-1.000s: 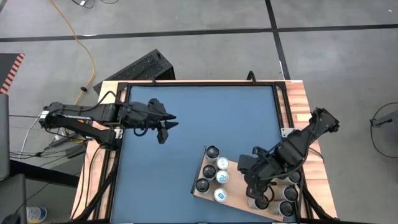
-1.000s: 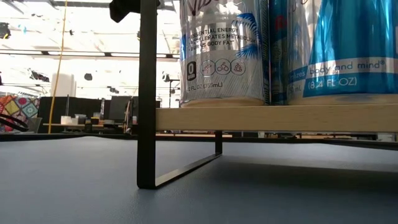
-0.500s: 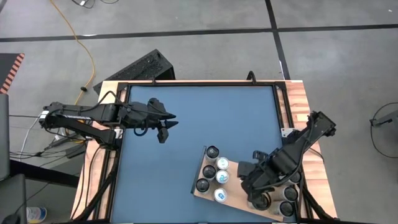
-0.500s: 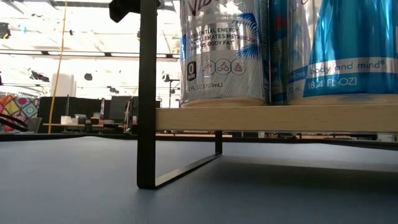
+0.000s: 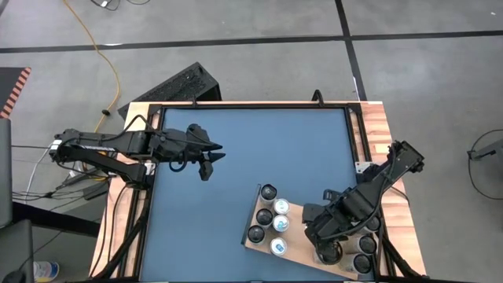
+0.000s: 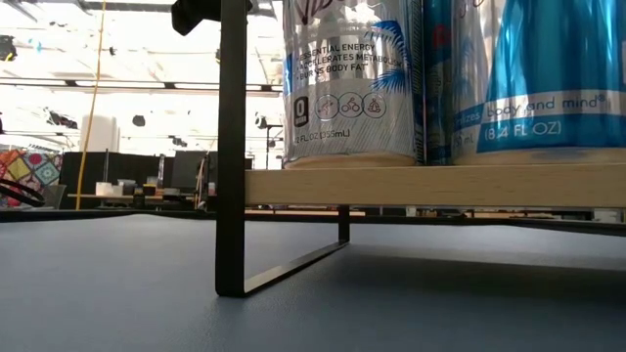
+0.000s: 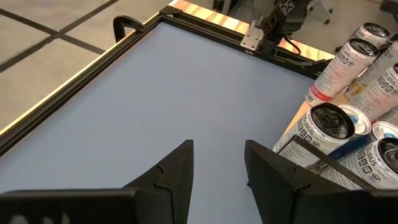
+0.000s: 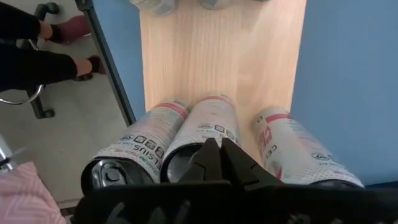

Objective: Place canned beverage on shelf
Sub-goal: Adjust the white pink soda can on the shelf

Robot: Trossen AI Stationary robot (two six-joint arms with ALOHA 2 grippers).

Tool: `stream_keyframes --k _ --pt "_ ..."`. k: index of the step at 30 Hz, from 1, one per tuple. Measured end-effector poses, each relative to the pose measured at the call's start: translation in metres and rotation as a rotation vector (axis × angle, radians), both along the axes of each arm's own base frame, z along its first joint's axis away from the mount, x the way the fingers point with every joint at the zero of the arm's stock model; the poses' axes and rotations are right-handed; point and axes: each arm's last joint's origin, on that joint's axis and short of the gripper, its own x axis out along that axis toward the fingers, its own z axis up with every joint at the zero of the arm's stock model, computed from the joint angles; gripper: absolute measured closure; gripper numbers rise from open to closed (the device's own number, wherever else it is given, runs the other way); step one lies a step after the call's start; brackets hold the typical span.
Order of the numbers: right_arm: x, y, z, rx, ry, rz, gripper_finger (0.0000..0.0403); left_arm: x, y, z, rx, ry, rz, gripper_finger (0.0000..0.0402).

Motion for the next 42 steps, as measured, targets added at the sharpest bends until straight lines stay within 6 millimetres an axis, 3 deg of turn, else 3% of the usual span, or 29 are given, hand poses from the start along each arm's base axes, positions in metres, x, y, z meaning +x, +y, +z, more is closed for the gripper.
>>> stream_keyframes --k 19,27,42 --pt "0.016 -0.001 -0.002 0.036 -0.079 0.006 0.0403 0.000 0.000 0.000 0.008 0.003 -0.004 0.0274" --pt "0.012 0.008 -0.010 0.024 -0.007 0.040 0.0403 0.000 0.000 0.000 0.021 0.007 -0.009 0.0274" --pt "0.005 0.005 -0.010 -0.009 0.058 -0.029 0.0403 0.000 0.000 0.000 0.028 0.010 -0.013 0.0274"
